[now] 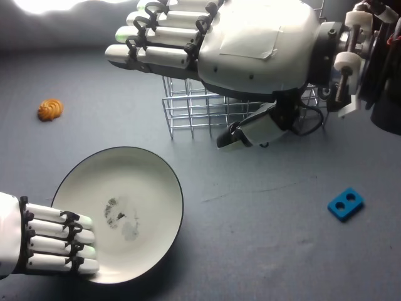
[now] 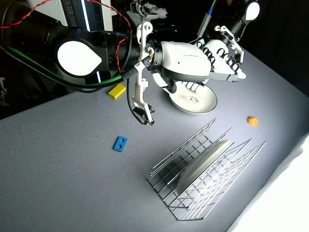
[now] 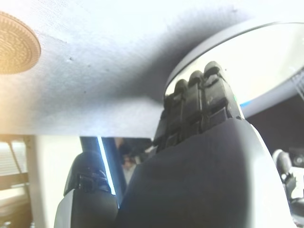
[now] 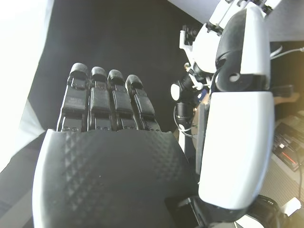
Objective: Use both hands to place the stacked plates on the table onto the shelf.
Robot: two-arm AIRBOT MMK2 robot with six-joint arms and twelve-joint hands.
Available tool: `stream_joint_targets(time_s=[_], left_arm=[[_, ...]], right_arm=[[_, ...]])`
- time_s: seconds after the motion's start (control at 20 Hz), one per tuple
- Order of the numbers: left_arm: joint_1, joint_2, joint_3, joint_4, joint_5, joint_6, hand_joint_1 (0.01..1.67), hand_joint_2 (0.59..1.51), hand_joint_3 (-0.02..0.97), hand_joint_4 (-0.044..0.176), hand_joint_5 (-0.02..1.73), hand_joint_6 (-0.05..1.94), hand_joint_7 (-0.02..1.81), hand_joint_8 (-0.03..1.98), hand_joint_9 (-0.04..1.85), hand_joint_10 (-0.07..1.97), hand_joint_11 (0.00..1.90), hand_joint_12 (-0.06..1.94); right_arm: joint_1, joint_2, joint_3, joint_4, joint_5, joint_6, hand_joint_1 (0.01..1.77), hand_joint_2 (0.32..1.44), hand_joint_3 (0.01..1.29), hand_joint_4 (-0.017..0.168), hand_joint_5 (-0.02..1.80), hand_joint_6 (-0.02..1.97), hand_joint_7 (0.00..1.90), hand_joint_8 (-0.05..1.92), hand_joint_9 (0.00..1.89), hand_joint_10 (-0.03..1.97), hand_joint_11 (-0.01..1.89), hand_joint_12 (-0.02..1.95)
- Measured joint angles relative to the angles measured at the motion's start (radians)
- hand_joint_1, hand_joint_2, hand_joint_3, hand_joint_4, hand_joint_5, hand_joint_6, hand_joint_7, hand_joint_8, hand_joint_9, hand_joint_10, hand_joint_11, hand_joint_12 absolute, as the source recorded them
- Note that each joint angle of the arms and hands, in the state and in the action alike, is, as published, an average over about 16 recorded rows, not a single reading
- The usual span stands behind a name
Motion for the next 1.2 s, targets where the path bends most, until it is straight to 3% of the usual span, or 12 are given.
stream_joint_targets(time_s=[0.45,1.0,1.2], left_arm=[[-0.009,0.007,-0.003,-0.076,0.024,0.005,0.02,1.122,0.015,0.000,0.05,0.01,0.05,0.00,0.03,0.00,0.02,0.01],[-0.013,0.013,0.009,-0.242,0.137,0.010,0.02,1.116,0.014,0.001,0.06,0.02,0.05,0.00,0.02,-0.01,0.02,0.01],[-0.002,0.015,0.008,-0.269,0.164,0.012,0.02,1.118,0.014,-0.001,0.06,0.02,0.05,0.00,0.01,-0.01,0.02,0.01]], right_arm=[[-0.026,-0.004,-0.011,-0.018,0.009,-0.023,1.06,0.83,0.01,0.004,0.01,0.03,0.01,0.02,0.02,0.00,0.02,0.00],[-0.038,-0.007,-0.016,-0.026,0.014,-0.041,1.03,0.84,0.01,0.004,0.01,0.04,0.01,0.01,0.01,0.00,0.02,0.00],[-0.040,-0.007,-0.016,-0.026,0.015,-0.042,1.03,0.85,0.01,0.004,0.01,0.04,0.01,0.01,0.01,0.00,0.02,0.00]])
